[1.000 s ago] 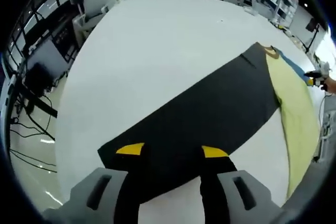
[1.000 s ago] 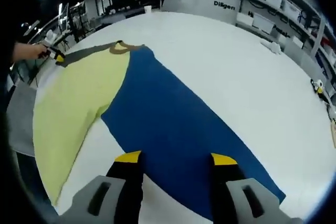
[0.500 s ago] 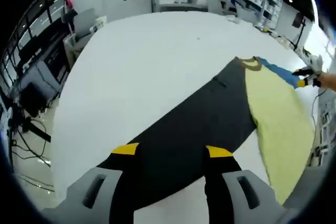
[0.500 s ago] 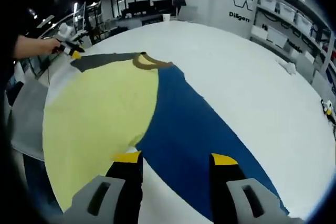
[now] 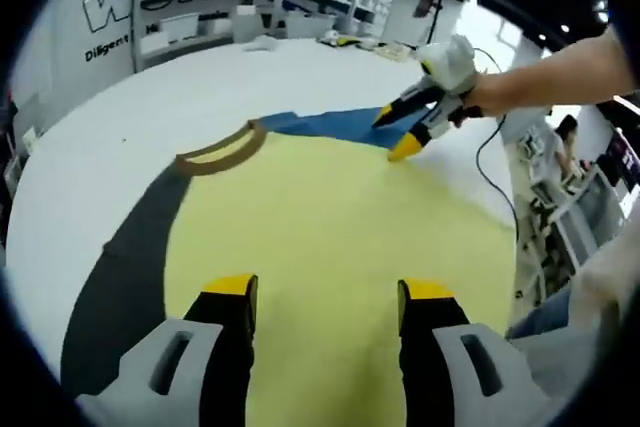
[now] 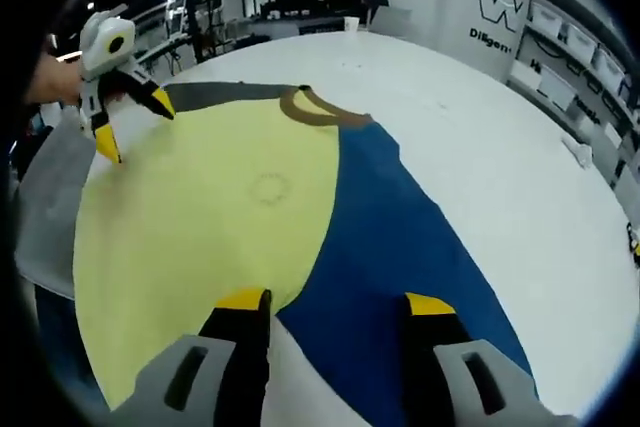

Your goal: Fold the garment on the visible template until the final outline fits inside the template.

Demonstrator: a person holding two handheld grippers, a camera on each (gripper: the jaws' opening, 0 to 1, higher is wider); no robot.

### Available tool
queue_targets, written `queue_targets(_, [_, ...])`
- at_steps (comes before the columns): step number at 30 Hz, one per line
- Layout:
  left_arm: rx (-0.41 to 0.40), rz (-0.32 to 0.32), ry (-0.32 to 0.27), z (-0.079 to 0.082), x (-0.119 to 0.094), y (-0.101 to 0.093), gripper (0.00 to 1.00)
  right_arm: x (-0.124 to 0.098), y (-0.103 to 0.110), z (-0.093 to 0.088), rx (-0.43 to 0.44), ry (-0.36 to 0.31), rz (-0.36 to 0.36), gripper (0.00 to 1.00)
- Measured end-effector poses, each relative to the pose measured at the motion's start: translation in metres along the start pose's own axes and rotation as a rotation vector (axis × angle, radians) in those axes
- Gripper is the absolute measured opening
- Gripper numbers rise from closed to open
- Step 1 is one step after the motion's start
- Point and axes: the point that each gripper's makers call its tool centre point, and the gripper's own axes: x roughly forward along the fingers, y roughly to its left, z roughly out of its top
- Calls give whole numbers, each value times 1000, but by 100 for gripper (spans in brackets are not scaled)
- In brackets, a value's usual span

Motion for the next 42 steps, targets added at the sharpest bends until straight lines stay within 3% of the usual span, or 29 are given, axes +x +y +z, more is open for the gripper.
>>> queue_targets(5, [72,-120,-42,14,30,-43,64,-2,-9,-2,35,2,-2,48])
queue_targets(8, [162,-210,-95,28,47,-77,66,-3,-13,1,64,-15,7,44])
queue_targets(11, [221,-279,-101,32,61,-105,68,-1,-18,-3,16,17,-12,42])
queue_targets(12, [232,-291,-97,32,65,-110,67,1,-18,-9,-7,51,-6,42])
queue_targets(13, [251,-308,-84,30,71,-118,67,1,-18,-4,7,21,-2,43])
queue_targets(16, [254,-348,-48,24,80,-133,66,1,-21,-4,-16,22,-5,46])
queue_targets(18, [257,-373,7,10,83,-140,64,0,-25,-5,-8,20,-6,47])
queue_targets(20, [250,-389,76,-9,83,-143,61,0,-30,-6,6,14,-13,49])
queue_targets(21, [300,-363,18,-5,83,-139,60,0,-34,-7,16,7,-13,49])
queue_targets(23, [278,-361,32,-17,75,-137,56,0,-39,-7,23,2,-11,51])
queue_targets(24, [257,-354,37,-11,78,-136,55,0,-40,-7,18,0,-10,51])
queue_targets(30, [236,-339,15,-11,77,-133,51,2,-49,-6,13,6,-13,61])
queue_targets(37, [204,-340,30,-10,75,-134,53,2,-53,-5,12,19,-42,65])
queue_targets(39, [182,-339,47,-9,70,-134,58,0,-45,-2,-29,26,-32,59])
queue_targets(42, [148,-293,-19,5,56,-120,58,-4,-38,2,-43,5,-34,57])
